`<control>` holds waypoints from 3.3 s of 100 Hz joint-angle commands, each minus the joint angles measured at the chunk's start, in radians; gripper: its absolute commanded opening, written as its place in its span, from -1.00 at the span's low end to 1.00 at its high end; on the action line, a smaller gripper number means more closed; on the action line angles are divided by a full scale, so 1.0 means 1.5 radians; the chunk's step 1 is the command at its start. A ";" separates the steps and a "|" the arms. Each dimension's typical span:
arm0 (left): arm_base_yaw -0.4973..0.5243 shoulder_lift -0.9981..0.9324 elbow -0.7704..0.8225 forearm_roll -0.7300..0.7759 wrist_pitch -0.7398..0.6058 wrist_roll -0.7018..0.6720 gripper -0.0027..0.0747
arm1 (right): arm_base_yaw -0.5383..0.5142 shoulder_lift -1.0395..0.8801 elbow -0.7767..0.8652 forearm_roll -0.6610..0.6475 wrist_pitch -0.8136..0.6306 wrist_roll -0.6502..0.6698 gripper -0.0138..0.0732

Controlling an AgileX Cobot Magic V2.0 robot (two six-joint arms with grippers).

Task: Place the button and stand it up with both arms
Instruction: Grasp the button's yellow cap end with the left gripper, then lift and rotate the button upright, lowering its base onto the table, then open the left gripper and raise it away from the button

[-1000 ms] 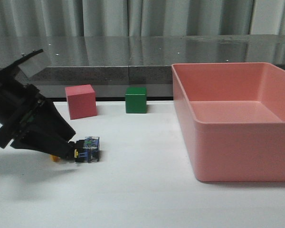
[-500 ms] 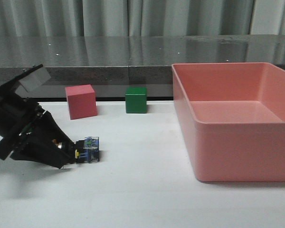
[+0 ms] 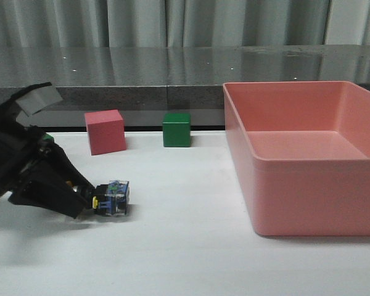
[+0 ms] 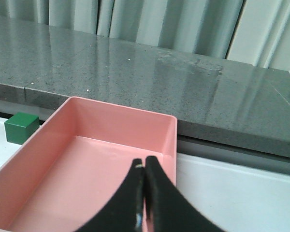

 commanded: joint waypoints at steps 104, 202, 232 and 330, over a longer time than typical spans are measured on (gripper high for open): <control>-0.397 -0.155 -0.297 1.070 0.073 -0.969 -0.98 | 0.000 0.003 -0.018 0.009 -0.040 0.000 -0.82; -0.441 -0.076 -0.297 1.027 0.055 -0.910 -0.24 | 0.000 0.003 -0.018 0.009 -0.040 0.000 -0.82; -0.441 -0.076 -0.297 1.031 0.042 -0.910 0.54 | 0.000 0.003 -0.018 0.009 -0.040 0.000 -0.82; -0.093 -0.295 -0.297 0.852 0.034 -1.097 -0.98 | 0.000 0.003 -0.018 0.009 -0.040 0.000 -0.82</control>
